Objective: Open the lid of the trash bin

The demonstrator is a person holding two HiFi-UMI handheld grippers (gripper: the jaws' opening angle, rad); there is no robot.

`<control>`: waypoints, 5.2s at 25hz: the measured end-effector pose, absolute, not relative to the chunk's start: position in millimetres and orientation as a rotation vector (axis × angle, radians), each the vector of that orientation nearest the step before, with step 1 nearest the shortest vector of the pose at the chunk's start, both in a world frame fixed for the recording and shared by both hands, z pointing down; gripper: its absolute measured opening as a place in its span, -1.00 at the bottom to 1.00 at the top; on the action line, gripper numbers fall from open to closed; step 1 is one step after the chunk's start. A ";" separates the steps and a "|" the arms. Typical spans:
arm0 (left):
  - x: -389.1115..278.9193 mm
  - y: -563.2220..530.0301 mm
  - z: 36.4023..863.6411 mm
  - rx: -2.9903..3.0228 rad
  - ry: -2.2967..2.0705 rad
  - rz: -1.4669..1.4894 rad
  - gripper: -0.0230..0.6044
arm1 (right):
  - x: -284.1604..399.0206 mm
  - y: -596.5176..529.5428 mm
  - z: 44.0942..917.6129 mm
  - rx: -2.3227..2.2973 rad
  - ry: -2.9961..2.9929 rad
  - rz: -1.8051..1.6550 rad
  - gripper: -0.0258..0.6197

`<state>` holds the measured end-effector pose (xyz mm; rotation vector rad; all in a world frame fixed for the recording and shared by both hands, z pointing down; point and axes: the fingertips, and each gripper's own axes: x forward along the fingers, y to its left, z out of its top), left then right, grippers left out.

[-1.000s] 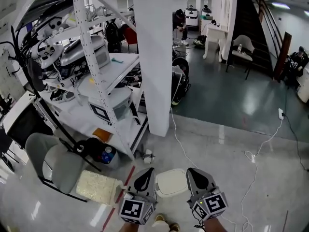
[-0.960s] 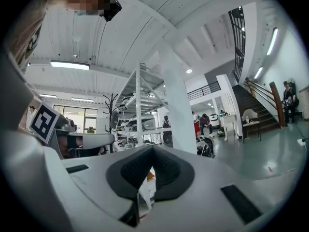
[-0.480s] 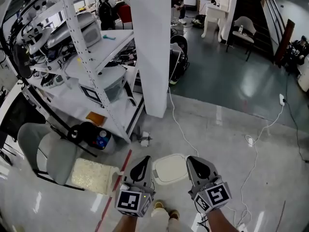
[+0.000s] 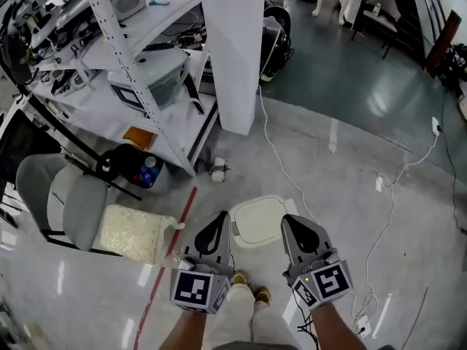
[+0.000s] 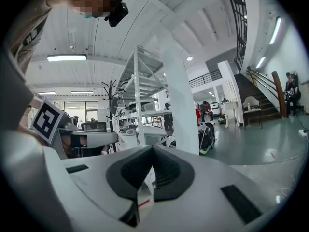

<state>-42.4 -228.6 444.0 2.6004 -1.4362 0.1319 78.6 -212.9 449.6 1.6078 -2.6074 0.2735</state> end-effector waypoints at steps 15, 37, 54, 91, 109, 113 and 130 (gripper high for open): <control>-38.8 -212.9 509.4 2.529 -1.389 0.208 -0.93 | 79.4 -200.9 512.1 1.576 -2.565 0.393 -0.82; -51.1 -343.3 700.5 2.183 -1.316 0.591 -0.93 | 80.0 -204.5 552.5 1.549 -2.532 0.538 -0.82; -61.5 -253.0 904.3 1.728 -1.146 0.870 -0.93 | 93.2 -201.8 618.5 1.520 -2.451 0.671 -0.82; -56.2 -249.2 956.1 1.655 -1.124 0.906 -0.92 | 92.3 -186.0 666.4 1.433 -2.415 0.760 -0.82; -61.4 -255.3 910.3 1.620 -1.078 0.923 -0.93 | 87.7 -189.6 625.7 1.469 -2.444 0.727 -0.82; -62.1 -268.1 869.3 1.654 -1.085 0.917 -0.93 | 83.9 -190.7 599.6 1.469 -2.480 0.712 -0.82; -49.6 -320.5 555.4 1.986 -1.189 0.700 -0.93 | 62.0 -145.1 483.2 1.339 -2.571 0.673 -0.82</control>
